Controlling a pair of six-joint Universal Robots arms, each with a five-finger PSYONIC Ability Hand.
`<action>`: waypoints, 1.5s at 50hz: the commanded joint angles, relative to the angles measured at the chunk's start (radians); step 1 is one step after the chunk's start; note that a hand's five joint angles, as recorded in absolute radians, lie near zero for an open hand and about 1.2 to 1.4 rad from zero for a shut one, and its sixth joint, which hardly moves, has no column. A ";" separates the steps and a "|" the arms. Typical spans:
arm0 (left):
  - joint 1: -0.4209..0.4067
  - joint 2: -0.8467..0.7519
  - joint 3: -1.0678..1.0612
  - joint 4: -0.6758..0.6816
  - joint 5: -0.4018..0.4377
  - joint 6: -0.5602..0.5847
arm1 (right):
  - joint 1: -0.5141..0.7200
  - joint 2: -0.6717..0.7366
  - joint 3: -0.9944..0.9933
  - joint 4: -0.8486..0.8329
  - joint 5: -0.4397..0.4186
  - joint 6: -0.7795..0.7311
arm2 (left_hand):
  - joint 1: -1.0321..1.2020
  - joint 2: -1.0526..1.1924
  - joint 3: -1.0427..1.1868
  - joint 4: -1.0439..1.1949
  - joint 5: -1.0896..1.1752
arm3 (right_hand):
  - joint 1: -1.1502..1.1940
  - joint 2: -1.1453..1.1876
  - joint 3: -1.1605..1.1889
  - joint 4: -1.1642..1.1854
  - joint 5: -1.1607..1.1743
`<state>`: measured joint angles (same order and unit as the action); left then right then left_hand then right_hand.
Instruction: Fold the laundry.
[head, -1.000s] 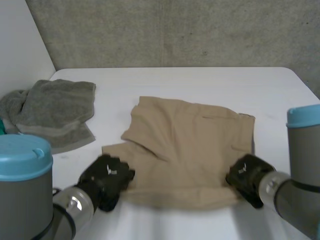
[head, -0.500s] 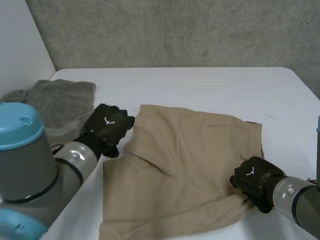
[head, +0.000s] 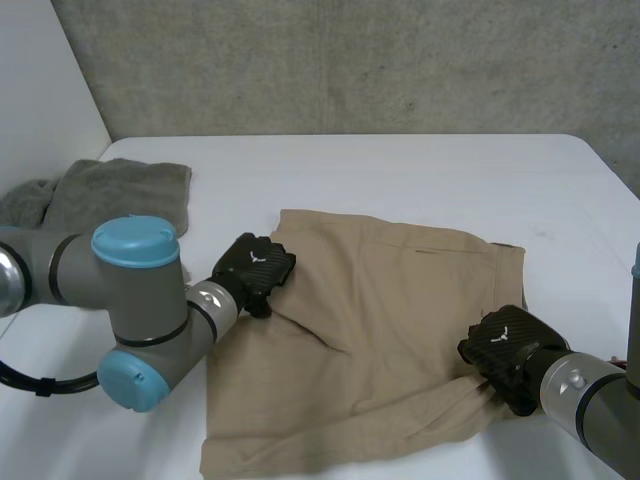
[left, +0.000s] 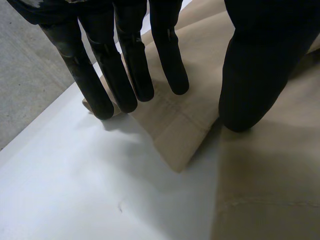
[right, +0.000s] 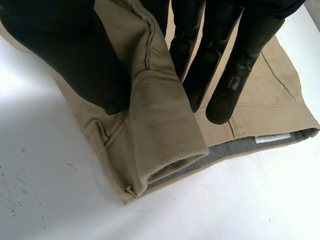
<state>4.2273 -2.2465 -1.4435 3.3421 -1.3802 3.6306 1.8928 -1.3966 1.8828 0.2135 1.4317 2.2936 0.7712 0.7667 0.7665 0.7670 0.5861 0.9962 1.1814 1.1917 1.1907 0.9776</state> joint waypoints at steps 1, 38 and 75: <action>0.000 -0.047 0.049 0.005 -0.007 0.000 | 0.000 0.001 0.013 -0.019 0.001 0.000 | 0.305 0.310 0.310 0.309 0.316 | 0.400 0.215 0.205 0.206 0.244; -0.078 0.073 -0.075 -0.039 -0.410 0.140 | 0.002 0.001 -0.008 -0.031 0.000 0.073 | 0.067 0.071 0.072 0.071 0.077 | 0.400 0.215 0.205 0.206 0.244; -0.175 0.420 -0.416 -0.245 -0.261 -0.239 | -0.031 -0.001 -0.013 -0.049 0.007 0.116 | 0.625 0.630 0.630 0.629 0.636 | 0.400 0.215 0.205 0.206 0.244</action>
<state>4.0487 -1.7468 -1.9042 2.9503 -1.5835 3.3805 1.8609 -1.3970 1.8805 0.1666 1.4391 2.4094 0.8506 0.8291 0.8122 0.8141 0.6362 0.9962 1.1815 1.1917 1.1908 0.9776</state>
